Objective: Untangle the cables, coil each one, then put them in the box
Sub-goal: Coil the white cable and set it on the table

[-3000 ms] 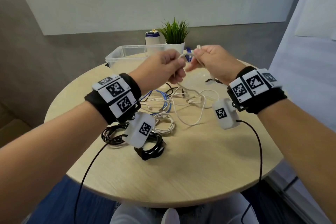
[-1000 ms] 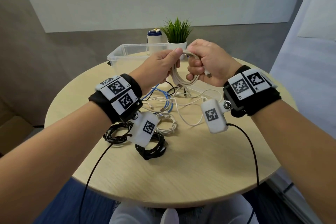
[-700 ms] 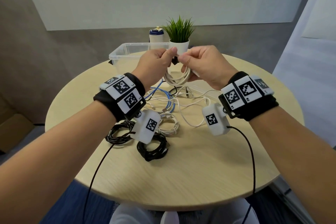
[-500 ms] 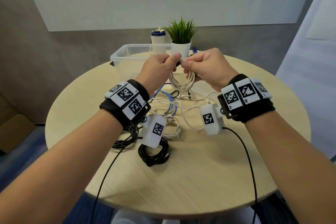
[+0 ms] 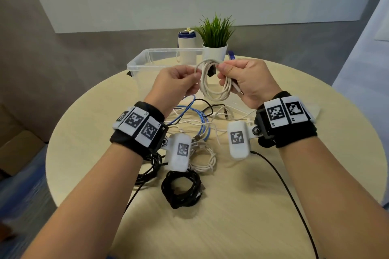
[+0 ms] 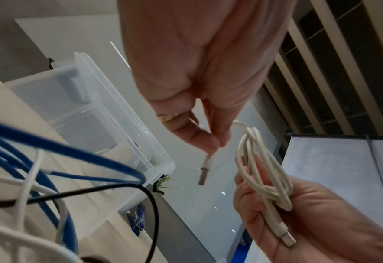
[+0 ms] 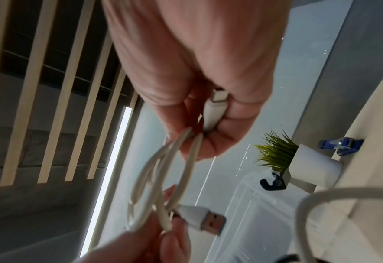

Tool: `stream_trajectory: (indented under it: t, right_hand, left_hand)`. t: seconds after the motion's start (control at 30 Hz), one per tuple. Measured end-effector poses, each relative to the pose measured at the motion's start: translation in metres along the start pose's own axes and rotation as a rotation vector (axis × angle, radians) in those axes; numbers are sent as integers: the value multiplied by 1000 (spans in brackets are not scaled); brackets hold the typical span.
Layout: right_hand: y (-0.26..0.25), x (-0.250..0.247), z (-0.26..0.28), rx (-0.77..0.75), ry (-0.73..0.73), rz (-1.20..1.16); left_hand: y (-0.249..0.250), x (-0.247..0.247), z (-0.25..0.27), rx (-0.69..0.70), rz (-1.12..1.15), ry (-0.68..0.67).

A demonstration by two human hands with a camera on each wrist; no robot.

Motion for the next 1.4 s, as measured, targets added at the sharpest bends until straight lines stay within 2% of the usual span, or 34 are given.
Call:
stream_trajectory:
  t: [0.07, 0.17, 0.33, 0.5, 0.63, 0.77, 0.93, 1.1, 1.3, 1.4]
  right_hand:
    - [5, 5, -1, 19, -18, -3]
    - [13, 10, -2, 41, -37, 27]
    - [22, 9, -4, 48, -39, 67]
    - [21, 5, -7, 27, 50, 33]
    - [18, 6, -8, -15, 113, 22]
    - [15, 17, -3, -15, 43, 64]
    - [16, 16, -1, -15, 23, 128]
    - [15, 17, 0, -23, -4, 98]
    - [7, 14, 1, -69, -27, 12]
    - [4, 14, 2, -104, -34, 12]
  left_hand:
    - [-2, -4, -5, -11, 40, 27]
    - [-11, -3, -7, -89, 103, -16]
    - [-30, 1, -1, -213, 337, -31]
    - [-35, 8, 1, -254, 452, -33]
    - [-25, 13, 2, -177, 450, -38]
    - [-22, 9, 2, -121, 429, 19]
    - [-25, 10, 4, -169, 357, -6]
    - [-26, 14, 7, -213, 265, -67]
    - [-26, 20, 17, -272, 162, -237]
    - [-29, 19, 17, -287, 177, -242]
Point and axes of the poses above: each hand's wrist, its own z-axis away from the middle knuckle, its own x-axis out of the palm, y = z × x, the point moved 8 cm from there along -z, towards the middle knuckle, and after that the axes turned 11 degrees about z, right-handed, at the moved point
